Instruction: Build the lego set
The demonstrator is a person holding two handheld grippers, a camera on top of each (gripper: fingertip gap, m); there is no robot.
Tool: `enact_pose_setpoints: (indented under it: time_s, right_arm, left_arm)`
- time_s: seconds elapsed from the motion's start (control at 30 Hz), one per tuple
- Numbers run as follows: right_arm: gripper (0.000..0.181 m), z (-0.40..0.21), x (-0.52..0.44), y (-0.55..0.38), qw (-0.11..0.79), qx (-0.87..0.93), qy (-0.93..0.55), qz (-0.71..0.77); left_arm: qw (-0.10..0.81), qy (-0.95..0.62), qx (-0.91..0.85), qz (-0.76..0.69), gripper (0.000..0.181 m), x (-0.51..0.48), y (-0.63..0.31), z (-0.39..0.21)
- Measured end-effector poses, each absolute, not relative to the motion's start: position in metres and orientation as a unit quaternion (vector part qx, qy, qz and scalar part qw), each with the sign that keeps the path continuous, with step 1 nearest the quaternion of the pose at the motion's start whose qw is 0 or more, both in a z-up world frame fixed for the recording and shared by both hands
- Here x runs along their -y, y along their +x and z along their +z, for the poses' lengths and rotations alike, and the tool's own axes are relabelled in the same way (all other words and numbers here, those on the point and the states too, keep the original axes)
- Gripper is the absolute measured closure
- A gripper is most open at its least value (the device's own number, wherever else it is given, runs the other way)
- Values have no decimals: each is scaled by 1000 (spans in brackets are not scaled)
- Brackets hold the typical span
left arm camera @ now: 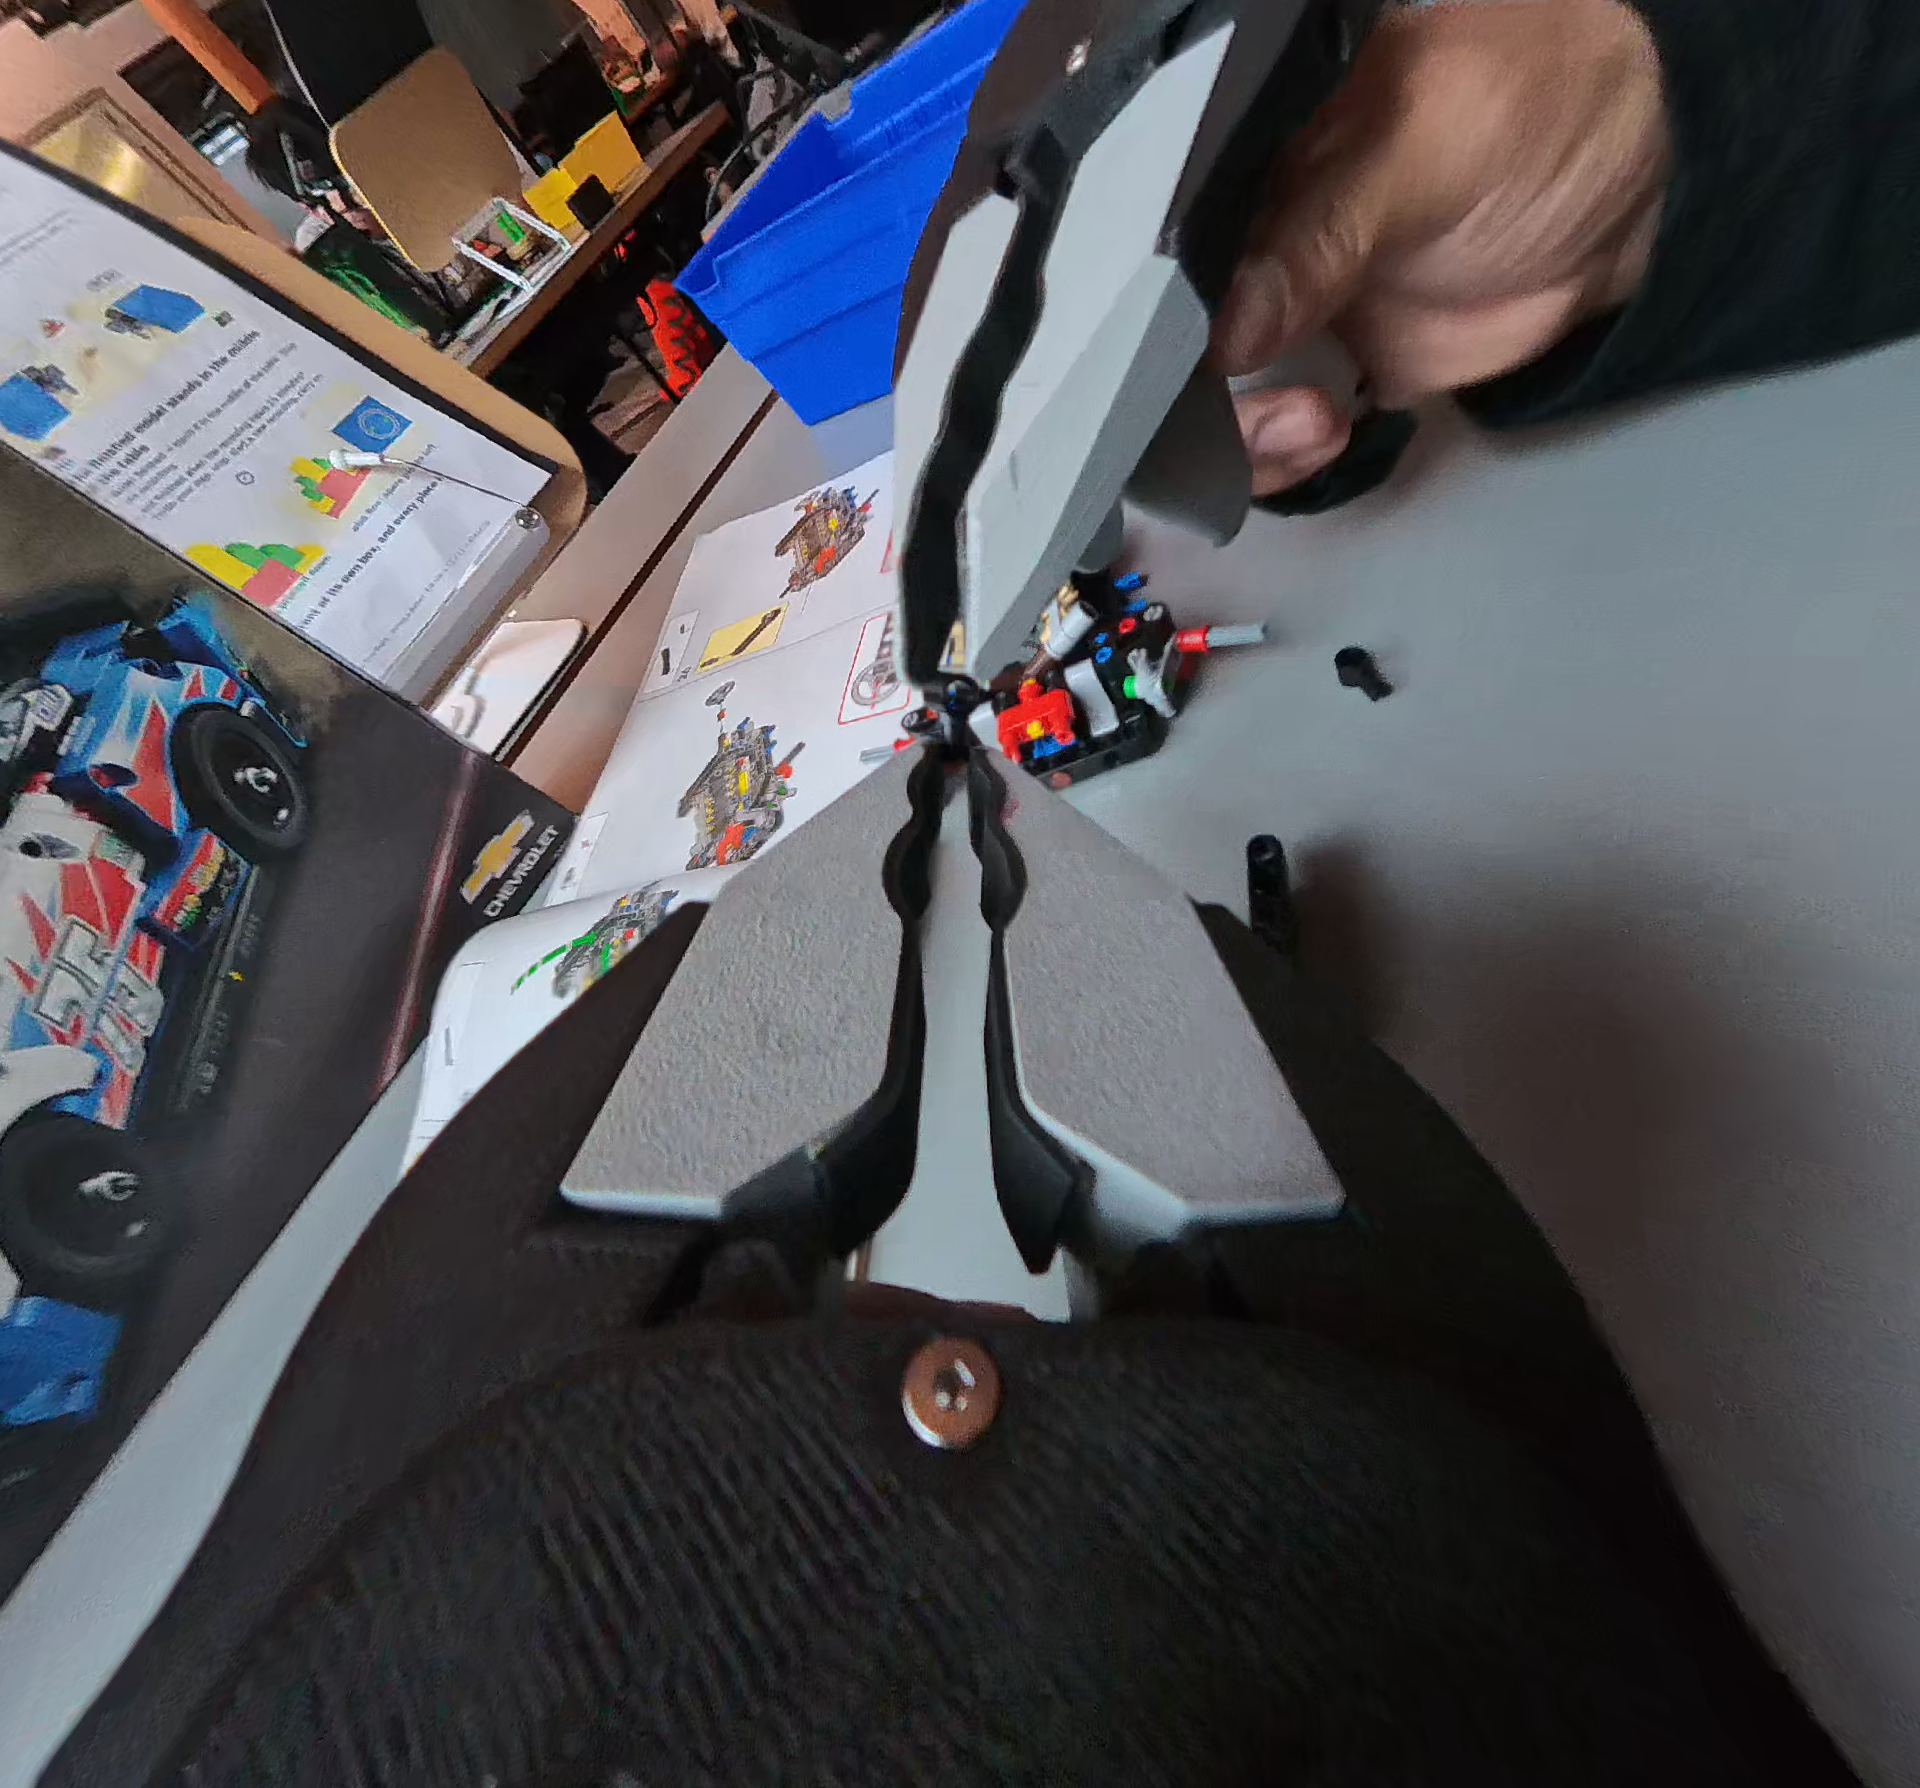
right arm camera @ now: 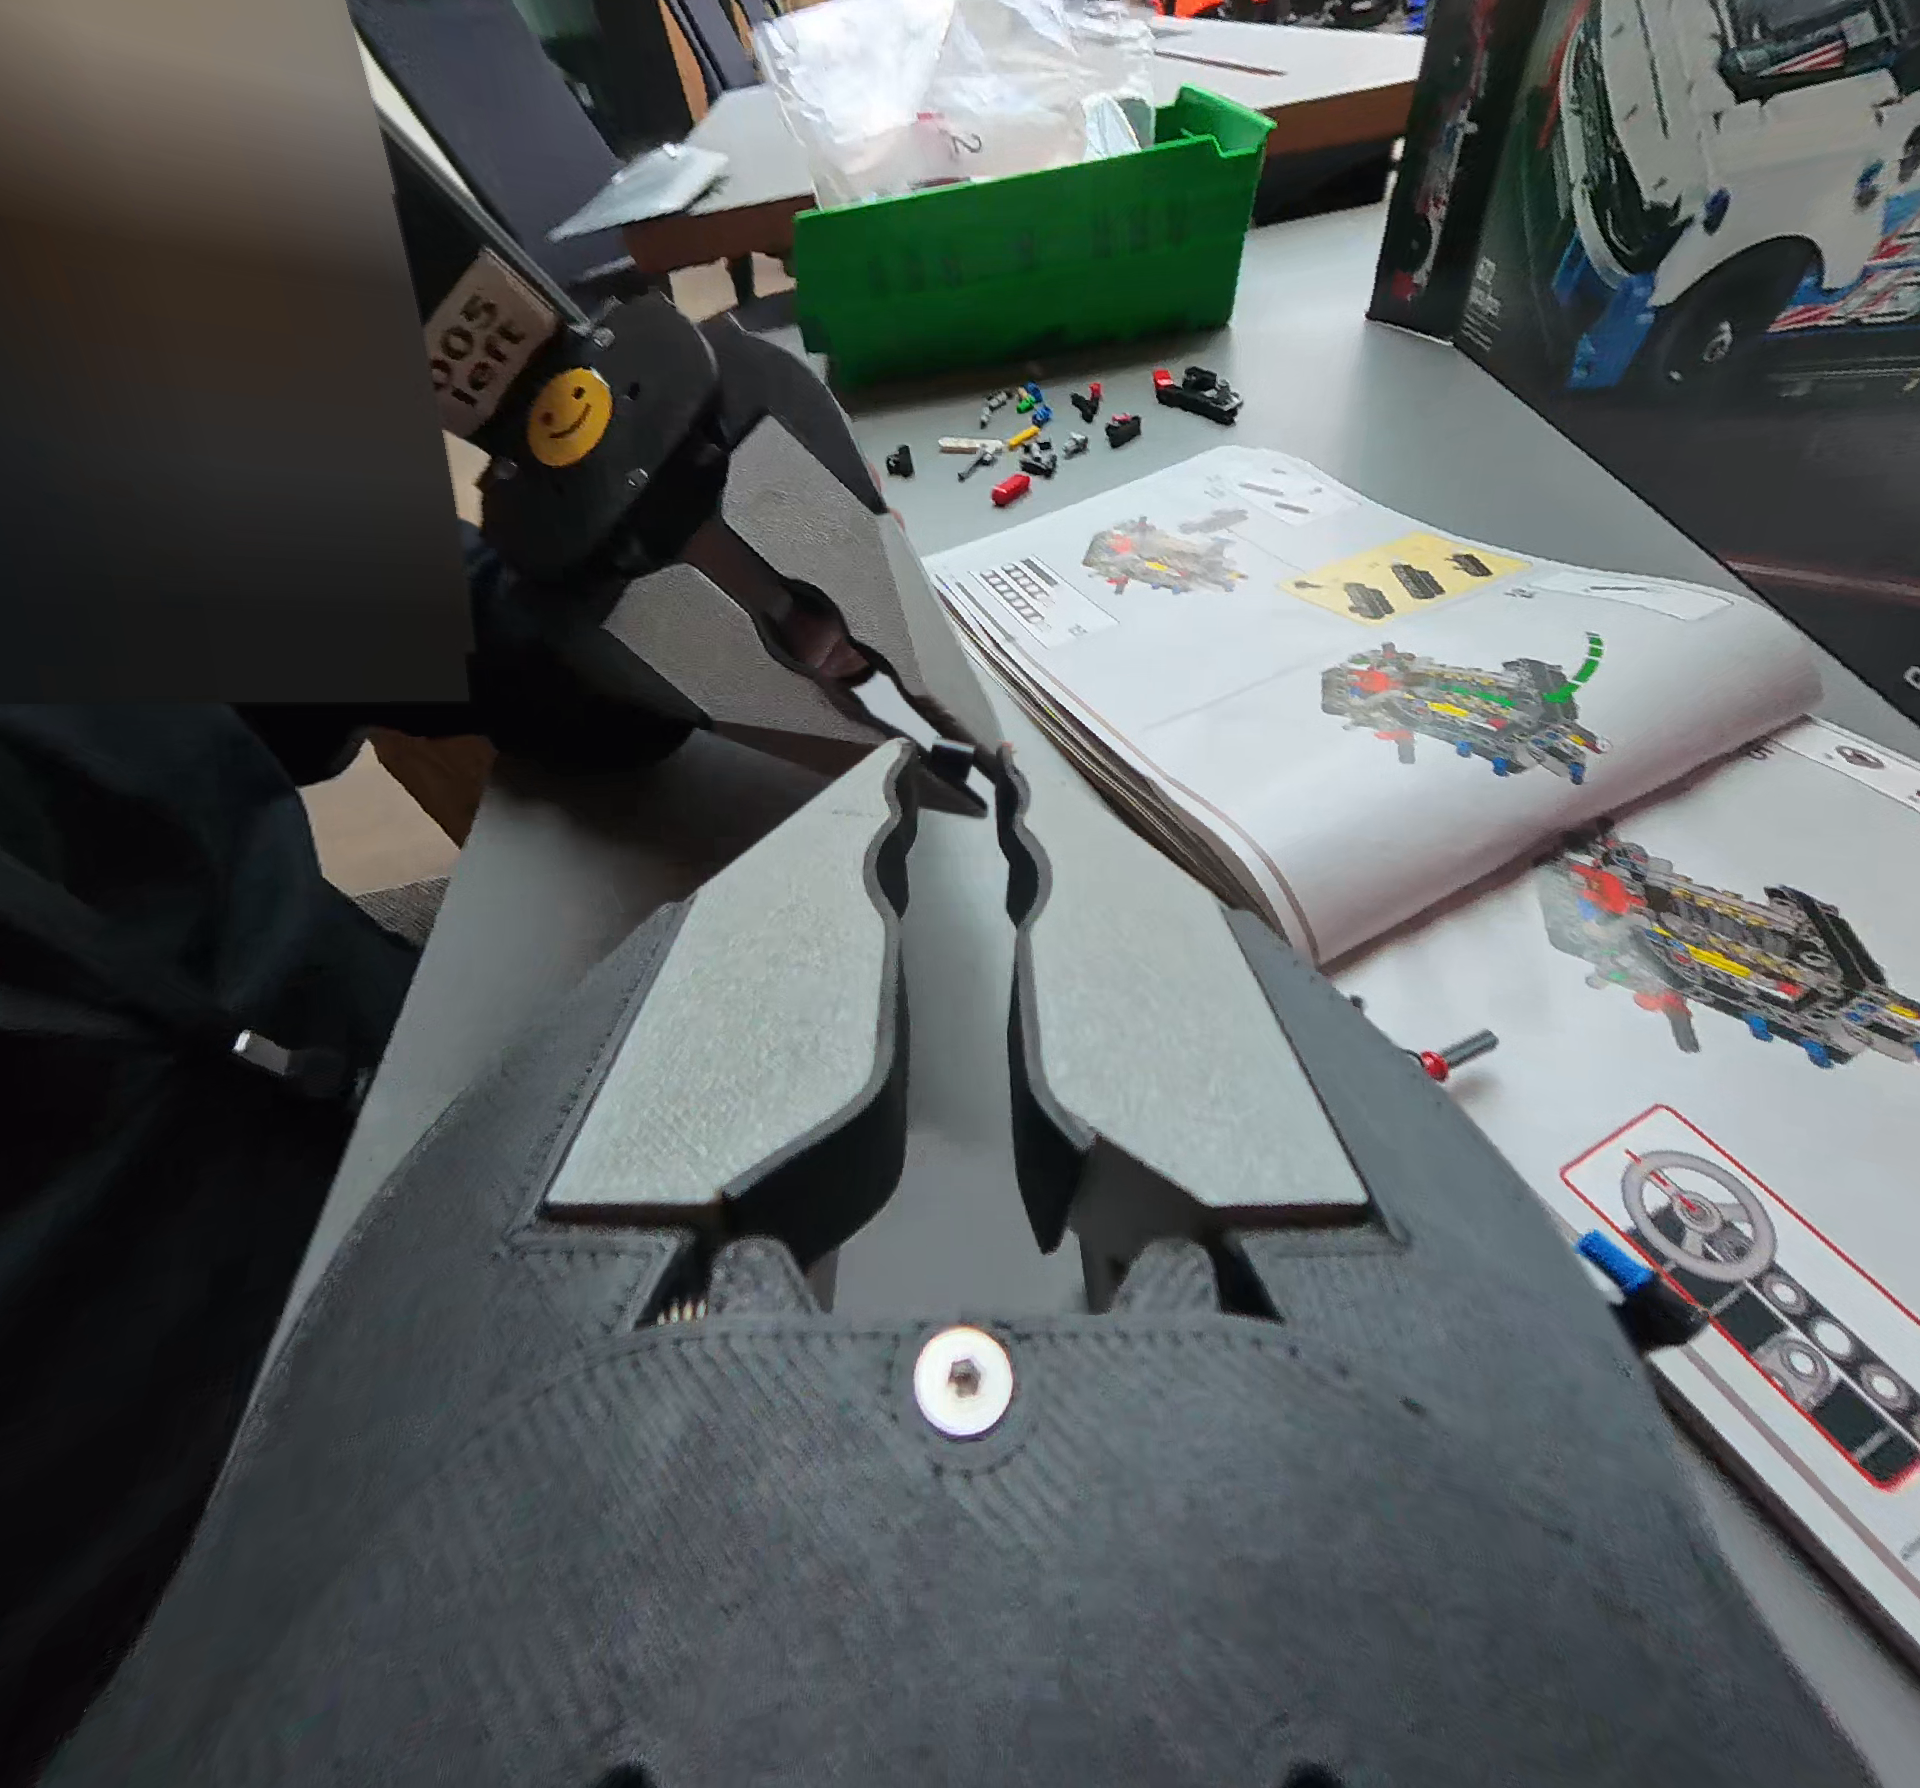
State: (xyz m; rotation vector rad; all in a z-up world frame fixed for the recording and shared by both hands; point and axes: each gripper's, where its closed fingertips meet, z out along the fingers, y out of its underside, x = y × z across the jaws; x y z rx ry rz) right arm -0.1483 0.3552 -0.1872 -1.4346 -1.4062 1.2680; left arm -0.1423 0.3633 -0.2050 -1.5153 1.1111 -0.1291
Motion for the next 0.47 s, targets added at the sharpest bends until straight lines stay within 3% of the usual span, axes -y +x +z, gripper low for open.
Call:
enact_pose_setpoints:
  time_s: [0.03, 0.37, 0.47]
  right_arm:
    - [170, -193, -356, -149, 376, 557, -566, 477]
    - [176, -220, -357, -147, 406, 622, -580, 336]
    - [177, -225, -356, -144, 399, 633, -585, 313]
  left_arm:
    - [587, -648, -484, -36, 180, -364, -143, -207]
    - [543, -633, -544, 93, 180, -368, -141, -230]
    - [534, -650, -537, 66, 179, -366, -140, -236]
